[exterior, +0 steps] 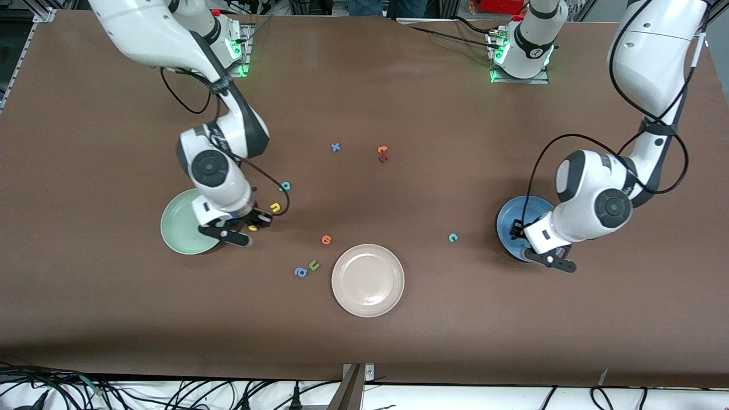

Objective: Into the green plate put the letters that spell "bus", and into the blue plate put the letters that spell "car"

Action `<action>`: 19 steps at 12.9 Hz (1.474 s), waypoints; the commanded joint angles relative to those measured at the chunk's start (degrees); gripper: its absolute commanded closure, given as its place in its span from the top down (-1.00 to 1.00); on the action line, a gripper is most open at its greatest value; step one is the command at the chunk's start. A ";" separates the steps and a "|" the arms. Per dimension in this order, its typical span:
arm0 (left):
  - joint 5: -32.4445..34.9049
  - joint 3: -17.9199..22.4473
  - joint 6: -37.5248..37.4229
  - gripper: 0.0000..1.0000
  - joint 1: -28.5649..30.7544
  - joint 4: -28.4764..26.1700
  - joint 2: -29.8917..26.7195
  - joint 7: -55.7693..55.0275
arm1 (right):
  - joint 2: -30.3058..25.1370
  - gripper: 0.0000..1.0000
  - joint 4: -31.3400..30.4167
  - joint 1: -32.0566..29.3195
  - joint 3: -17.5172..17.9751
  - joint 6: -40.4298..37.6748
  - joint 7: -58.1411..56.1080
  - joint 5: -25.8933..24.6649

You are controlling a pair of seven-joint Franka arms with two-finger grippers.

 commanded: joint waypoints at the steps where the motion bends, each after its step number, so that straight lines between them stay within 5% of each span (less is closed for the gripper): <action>1: 1.39 0.00 -0.54 1.00 -4.61 0.29 -0.42 -5.92 | -2.23 -0.64 -1.91 -2.01 -1.28 -2.78 -12.77 -0.21; 6: 1.48 0.53 4.37 0.98 -12.44 3.26 4.66 -17.78 | -3.90 -0.63 -7.87 -10.00 -2.16 3.51 -31.78 0.58; 9: 1.48 0.79 4.64 0.44 -13.59 8.35 8.61 -18.68 | -3.03 -0.63 -12.45 -12.39 -3.03 12.13 -35.57 0.58; 12: 4.00 0.88 4.73 0.40 -13.68 12.15 11.96 -18.42 | -0.83 -0.61 -15.88 -12.39 -3.74 19.87 -35.58 0.58; 15: 9.21 0.79 7.01 0.48 -14.29 12.15 13.64 -22.27 | -0.74 0.23 -15.80 -12.39 -3.83 19.89 -34.53 0.58; 17: 8.43 0.79 6.93 0.48 -14.83 11.98 14.16 -23.07 | -1.35 0.61 -15.80 -12.39 -3.83 19.72 -34.87 0.58; 19: 8.42 0.62 6.23 0.48 -15.26 11.63 13.65 -24.39 | -3.45 0.77 -15.63 -12.39 -3.74 18.24 -33.57 0.58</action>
